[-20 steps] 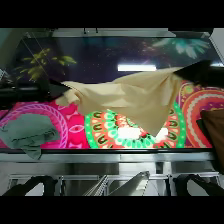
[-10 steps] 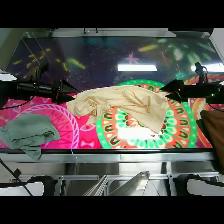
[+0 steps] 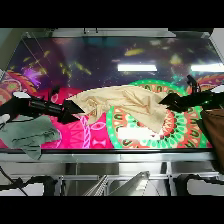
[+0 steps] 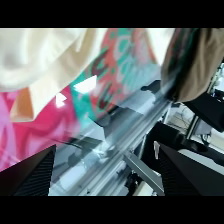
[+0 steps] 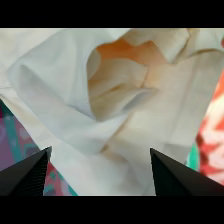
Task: Fold the shirts.
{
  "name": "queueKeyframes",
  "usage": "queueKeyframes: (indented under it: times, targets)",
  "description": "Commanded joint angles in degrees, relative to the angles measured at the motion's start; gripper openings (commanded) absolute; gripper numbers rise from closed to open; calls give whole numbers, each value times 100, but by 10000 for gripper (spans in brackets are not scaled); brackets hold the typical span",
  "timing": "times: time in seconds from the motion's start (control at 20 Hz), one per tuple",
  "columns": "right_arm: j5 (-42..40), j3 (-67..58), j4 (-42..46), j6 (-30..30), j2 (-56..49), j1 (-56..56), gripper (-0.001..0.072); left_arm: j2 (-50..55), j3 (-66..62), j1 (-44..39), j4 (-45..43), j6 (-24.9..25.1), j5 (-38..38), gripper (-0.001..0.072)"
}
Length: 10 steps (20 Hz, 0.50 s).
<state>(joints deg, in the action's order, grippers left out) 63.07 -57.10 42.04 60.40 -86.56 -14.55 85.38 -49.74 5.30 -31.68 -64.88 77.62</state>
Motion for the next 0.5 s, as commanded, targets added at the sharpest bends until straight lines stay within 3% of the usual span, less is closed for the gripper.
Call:
queueKeyframes:
  times: [0.0,0.35,0.4,0.45]
  targets:
    - [-649,26,-442,-68,-315,551,703,-28,387,-516,109,-7,-1027,710]
    - [-929,22,-782,-195,-629,1014,694,-26,-365,-957,173,-9,-2258,709]
    - [-925,22,-780,-195,-629,1010,619,-28,-435,-955,173,-9,-2282,709]
    - [-925,22,-780,-197,-629,1012,308,-26,-479,-949,170,-9,-2284,709]
